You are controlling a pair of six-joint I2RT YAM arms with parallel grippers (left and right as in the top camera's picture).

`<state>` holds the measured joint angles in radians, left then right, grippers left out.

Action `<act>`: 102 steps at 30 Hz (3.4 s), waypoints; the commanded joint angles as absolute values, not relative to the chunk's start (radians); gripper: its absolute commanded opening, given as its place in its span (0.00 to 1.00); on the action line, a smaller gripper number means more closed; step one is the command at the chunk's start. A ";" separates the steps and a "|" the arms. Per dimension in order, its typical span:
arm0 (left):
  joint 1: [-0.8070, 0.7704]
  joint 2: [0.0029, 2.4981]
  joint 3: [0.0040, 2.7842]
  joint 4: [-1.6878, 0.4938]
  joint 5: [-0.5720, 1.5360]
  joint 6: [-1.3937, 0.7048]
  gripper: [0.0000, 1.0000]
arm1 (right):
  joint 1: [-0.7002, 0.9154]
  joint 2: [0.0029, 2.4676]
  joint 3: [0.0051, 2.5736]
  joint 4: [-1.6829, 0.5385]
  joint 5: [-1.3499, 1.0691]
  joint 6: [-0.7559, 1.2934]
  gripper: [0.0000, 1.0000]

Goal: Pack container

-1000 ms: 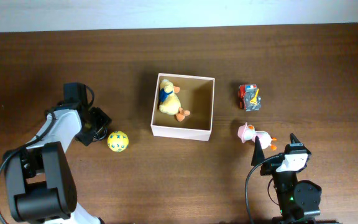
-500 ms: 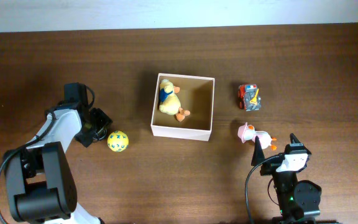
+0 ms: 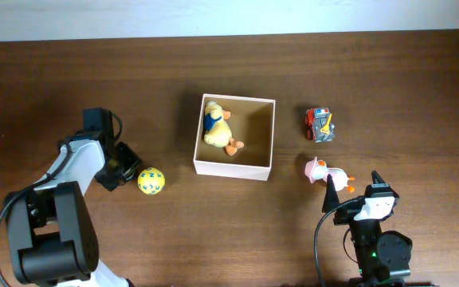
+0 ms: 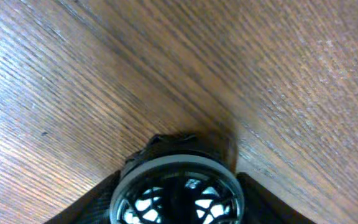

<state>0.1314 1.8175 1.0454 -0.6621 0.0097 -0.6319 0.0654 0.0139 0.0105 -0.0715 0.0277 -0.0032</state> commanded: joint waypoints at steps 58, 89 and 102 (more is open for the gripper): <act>-0.001 1.870 1.665 -0.939 0.006 -0.358 0.49 | 0.064 0.006 0.006 -0.079 0.037 0.001 0.99; -0.423 1.872 1.761 -1.124 0.116 -0.202 0.46 | 0.064 0.006 0.006 -0.079 0.037 0.001 0.99; -0.458 1.927 1.751 -1.156 0.103 -0.146 0.47 | 0.064 0.006 0.006 -0.079 0.036 0.001 0.99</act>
